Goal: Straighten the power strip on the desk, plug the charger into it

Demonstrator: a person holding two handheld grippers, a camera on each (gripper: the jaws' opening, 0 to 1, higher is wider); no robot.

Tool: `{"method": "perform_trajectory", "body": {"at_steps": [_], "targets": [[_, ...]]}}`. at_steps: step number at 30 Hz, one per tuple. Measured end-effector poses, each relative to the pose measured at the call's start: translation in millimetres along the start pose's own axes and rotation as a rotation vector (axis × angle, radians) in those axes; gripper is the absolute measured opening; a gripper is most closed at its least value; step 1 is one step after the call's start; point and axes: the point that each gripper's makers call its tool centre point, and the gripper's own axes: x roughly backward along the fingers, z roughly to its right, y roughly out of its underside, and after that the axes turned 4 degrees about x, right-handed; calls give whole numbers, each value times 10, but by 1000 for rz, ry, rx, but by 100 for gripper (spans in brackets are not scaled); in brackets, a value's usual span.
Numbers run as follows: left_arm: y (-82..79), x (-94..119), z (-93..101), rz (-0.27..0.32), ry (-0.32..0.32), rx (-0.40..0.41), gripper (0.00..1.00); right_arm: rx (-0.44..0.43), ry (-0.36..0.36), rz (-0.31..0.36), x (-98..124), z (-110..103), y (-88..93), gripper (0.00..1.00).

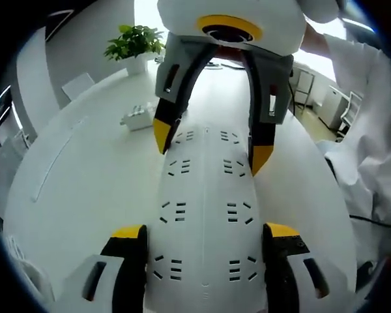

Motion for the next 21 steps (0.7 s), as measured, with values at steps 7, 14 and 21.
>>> {"method": "perform_trajectory", "body": {"at_steps": [7, 14, 21], "targets": [[-10, -1, 1, -9, 4, -7, 73, -23, 4, -14, 9, -21, 13, 63], [-13, 1, 1, -7, 4, -7, 73, -23, 1, -8, 9, -15, 14, 63], [-10, 5, 2, -9, 2, -7, 73, -18, -1, 7, 10, -11, 8, 63]]}}
